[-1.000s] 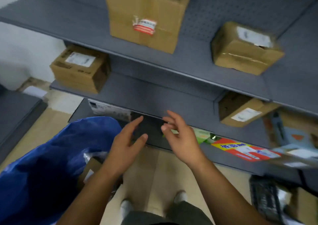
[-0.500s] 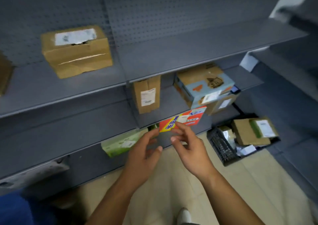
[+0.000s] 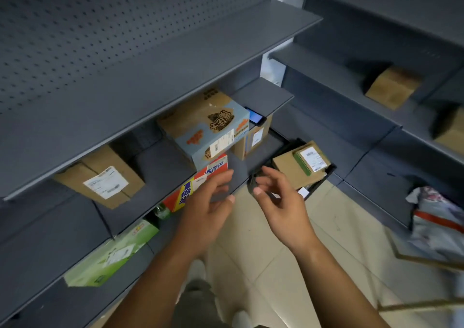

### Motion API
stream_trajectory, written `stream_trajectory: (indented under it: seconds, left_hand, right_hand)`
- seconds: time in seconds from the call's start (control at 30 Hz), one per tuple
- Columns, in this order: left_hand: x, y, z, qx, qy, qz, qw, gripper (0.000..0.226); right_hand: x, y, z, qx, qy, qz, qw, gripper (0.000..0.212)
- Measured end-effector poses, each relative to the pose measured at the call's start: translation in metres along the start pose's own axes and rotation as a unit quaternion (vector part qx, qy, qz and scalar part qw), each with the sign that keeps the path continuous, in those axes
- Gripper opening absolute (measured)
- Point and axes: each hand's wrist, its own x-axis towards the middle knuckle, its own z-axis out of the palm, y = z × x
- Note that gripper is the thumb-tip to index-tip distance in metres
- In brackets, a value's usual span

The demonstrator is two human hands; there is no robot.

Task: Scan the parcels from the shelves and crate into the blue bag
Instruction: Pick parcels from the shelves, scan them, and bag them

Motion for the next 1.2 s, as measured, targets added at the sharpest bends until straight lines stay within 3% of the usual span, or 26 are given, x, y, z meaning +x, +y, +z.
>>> stream_trajectory:
  seconds: [0.3, 0.6, 0.77, 1.03, 1.2]
  left_hand:
    - [0.162, -0.028, 0.018, -0.043, -0.077, -0.016, 0.996, 0.046]
    - [0.313, -0.028, 0.017, -0.043, -0.072, -0.014, 0.996, 0.040]
    - [0.355, -0.022, 0.029, -0.013, -0.061, 0.009, 0.998, 0.040]
    - [0.398, -0.037, 0.102, -0.010, 0.041, -0.034, 0.999, 0.052]
    - [0.408, -0.045, 0.171, -0.004, 0.147, -0.109, 0.983, 0.051]
  right_hand:
    - [0.124, 0.029, -0.013, -0.048, 0.038, 0.065, 0.996, 0.047]
    - [0.243, 0.028, -0.032, -0.108, 0.095, 0.080, 0.986, 0.057]
    - [0.289, 0.047, -0.039, -0.129, 0.076, 0.082, 0.985, 0.069]
    - [0.377, 0.113, -0.078, -0.135, -0.021, 0.032, 0.990, 0.066]
    - [0.434, 0.178, -0.119, -0.134, -0.093, 0.061, 0.985, 0.063]
